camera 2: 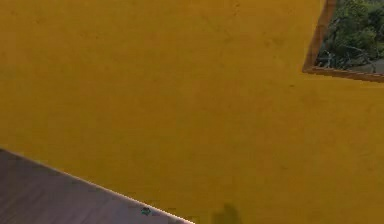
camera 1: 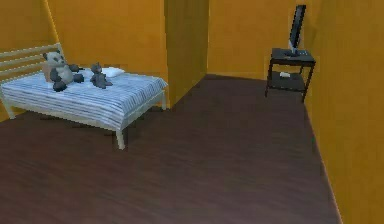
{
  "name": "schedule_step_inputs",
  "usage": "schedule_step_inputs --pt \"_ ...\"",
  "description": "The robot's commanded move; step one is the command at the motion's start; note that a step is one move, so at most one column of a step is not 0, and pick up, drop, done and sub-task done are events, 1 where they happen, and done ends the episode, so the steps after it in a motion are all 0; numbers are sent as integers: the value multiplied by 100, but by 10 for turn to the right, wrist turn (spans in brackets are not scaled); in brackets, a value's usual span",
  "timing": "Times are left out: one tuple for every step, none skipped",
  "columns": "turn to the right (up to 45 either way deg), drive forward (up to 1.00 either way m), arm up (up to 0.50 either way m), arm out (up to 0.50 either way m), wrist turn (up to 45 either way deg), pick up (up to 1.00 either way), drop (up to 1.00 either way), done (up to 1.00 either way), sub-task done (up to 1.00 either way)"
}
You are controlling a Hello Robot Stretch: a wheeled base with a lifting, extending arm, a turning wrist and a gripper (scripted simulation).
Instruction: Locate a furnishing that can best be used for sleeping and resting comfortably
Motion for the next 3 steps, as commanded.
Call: schedule_step_inputs --pt "-300 0 0 0 0 0 0 0 0" --pt "0 100 0 0 0 0 0 0 0" --pt "-60 0 0 0 0 0 0 0 0"
